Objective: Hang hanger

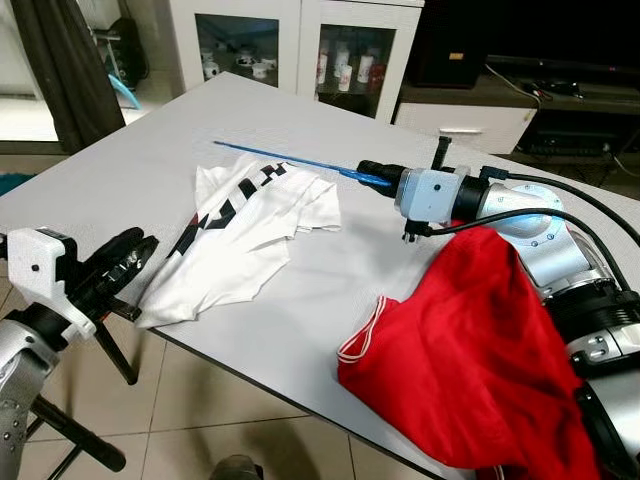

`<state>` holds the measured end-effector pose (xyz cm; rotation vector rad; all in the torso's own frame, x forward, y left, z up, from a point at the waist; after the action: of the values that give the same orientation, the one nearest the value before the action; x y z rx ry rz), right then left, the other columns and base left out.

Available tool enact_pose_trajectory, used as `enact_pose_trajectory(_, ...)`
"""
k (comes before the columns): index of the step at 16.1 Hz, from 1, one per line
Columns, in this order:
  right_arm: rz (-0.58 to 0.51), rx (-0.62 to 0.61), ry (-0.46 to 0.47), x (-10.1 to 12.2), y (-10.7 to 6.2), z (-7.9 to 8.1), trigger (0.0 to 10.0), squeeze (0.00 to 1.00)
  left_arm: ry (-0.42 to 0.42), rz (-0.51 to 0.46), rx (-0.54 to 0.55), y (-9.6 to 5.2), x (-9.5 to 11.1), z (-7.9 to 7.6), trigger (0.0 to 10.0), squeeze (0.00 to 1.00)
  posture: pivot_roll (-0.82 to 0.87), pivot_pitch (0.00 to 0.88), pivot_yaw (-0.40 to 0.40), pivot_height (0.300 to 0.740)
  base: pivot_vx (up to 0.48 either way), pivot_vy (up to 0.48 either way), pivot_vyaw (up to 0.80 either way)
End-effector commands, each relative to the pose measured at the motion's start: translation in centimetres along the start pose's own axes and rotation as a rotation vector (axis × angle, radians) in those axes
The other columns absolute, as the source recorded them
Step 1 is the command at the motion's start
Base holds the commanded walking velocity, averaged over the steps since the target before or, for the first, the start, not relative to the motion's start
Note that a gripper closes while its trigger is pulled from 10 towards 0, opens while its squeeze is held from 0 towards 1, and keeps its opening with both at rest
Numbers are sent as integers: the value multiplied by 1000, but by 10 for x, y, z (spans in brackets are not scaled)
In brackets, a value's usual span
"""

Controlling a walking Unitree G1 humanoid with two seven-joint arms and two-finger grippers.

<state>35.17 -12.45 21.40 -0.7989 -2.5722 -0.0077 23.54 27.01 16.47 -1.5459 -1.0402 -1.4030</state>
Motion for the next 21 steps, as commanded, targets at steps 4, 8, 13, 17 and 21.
enact_pose_trajectory(4, -8, -31, -9, 1, -3, -9, 10000, 0, 10, -11, -4, 1, 4, -2, 10000, 0, 135, 0, -67, 740, 0, 0, 0)
enact_pose_trajectory(8, -8, -31, -9, 1, -3, -9, 10000, 0, 10, -11, -4, 1, 4, -2, 10000, 0, 135, 0, -67, 740, 0, 0, 0)
enact_pose_trajectory(13, -8, -31, -9, 1, -3, -9, 10000, 0, 10, -11, -4, 1, 4, -2, 10000, 0, 135, 0, -67, 740, 0, 0, 0)
enact_pose_trajectory(17, -125, -120, 118, 17, 4, 9, 10000, 0, -20, -129, 238, 38, -4, -13, 10000, 0, 137, 8, -71, 740, 0, 0, 0)
enact_pose_trajectory(21, -100, -310, 224, 17, 12, 11, 10000, 0, -190, -222, 162, 61, -5, -54, 10000, 0, 127, 0, -46, 740, 0, 0, 0)
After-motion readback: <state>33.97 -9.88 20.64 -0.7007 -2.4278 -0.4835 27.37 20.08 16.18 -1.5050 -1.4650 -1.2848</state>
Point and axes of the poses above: a point about 5 cm out from each wrist's last joint towards the gripper, its own y axis pointing out of the wrist towards the gripper, its own x axis along the axis of the wrist's last joint, z = x × y, the point moved 1 cm from there along y, pointing out of the wrist towards the gripper, and after that the axes turned 8 degrees about -y, right-handed, at the moved point
